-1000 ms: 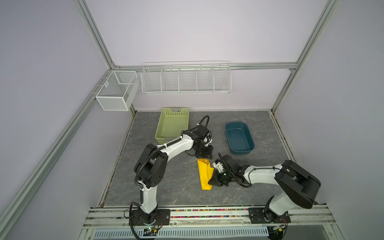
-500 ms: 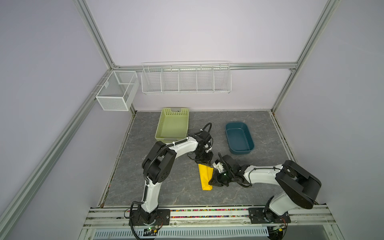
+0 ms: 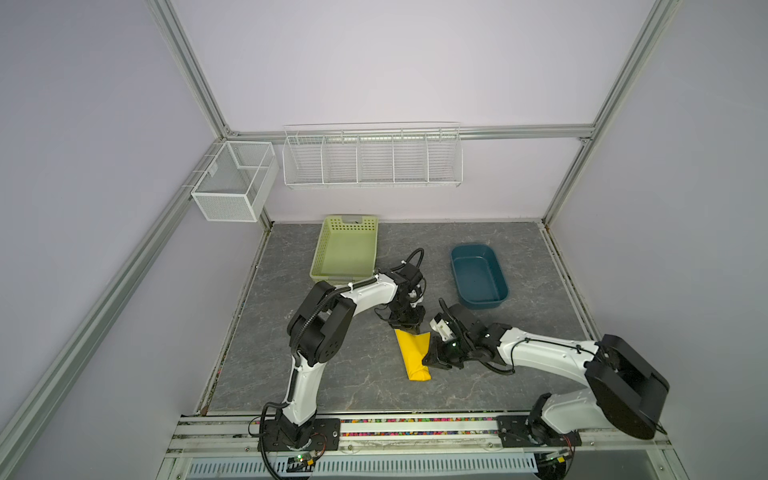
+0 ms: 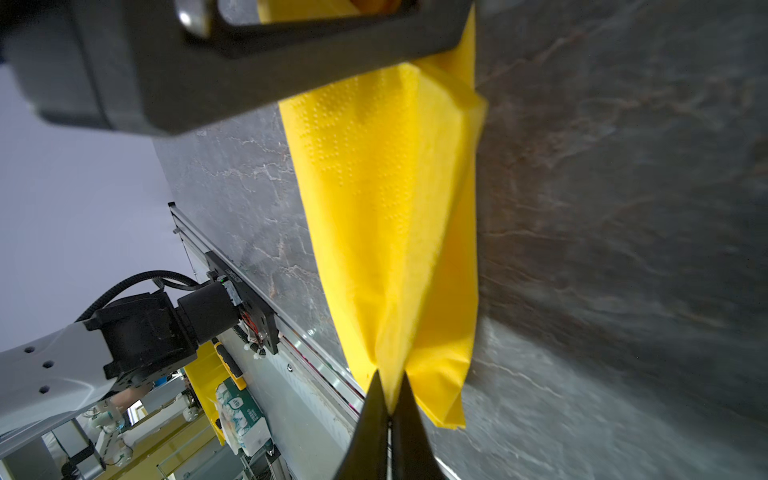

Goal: Place the utensils on the paper napkin and roll it up

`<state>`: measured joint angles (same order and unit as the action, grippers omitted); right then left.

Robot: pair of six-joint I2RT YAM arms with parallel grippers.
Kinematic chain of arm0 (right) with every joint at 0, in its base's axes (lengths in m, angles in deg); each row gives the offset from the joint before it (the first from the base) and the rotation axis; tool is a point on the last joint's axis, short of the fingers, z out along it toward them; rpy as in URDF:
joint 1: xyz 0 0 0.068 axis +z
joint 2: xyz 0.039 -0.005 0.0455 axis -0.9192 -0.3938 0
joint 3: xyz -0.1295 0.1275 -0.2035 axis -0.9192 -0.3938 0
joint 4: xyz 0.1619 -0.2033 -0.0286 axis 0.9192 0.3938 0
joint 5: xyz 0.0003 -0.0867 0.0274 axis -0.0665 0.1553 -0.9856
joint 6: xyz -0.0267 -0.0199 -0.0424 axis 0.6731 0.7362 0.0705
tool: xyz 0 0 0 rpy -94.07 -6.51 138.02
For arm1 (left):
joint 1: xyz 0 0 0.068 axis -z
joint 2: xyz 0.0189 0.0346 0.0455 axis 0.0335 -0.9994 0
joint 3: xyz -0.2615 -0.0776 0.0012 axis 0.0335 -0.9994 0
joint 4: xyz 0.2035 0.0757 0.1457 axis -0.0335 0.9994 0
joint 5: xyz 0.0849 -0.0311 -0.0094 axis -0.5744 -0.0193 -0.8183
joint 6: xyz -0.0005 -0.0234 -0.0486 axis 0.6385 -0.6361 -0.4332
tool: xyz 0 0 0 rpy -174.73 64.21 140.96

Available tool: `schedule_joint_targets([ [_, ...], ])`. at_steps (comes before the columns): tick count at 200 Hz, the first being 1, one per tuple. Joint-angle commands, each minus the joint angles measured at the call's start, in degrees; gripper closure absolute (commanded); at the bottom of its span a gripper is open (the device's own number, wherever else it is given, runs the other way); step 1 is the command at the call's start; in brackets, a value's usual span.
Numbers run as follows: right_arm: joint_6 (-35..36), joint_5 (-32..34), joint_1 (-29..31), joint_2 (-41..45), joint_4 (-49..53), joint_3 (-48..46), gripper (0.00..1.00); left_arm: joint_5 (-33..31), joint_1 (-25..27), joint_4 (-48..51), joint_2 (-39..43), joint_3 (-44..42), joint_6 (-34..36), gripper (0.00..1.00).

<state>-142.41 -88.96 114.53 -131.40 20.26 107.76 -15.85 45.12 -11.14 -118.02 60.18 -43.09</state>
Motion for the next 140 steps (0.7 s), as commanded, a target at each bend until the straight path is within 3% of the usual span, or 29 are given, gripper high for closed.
schedule_joint_targets([
  [1, 0.95, 2.52, 0.27, 1.02, 5.91, 0.27, 0.93, -5.57, -0.05, 1.20, -1.18, -1.40, 1.19, 1.00],
  [50, 2.26, 5.28, 0.27, -0.11, 9.47, -0.55, 0.93, -5.96, -0.22, 0.91, -0.77, -2.10, 1.22, 1.00],
  [140, 2.29, 5.31, 0.68, -5.17, 5.50, -3.21, 0.93, -7.04, -0.31, 0.71, 3.69, 0.30, -0.37, 1.00],
])
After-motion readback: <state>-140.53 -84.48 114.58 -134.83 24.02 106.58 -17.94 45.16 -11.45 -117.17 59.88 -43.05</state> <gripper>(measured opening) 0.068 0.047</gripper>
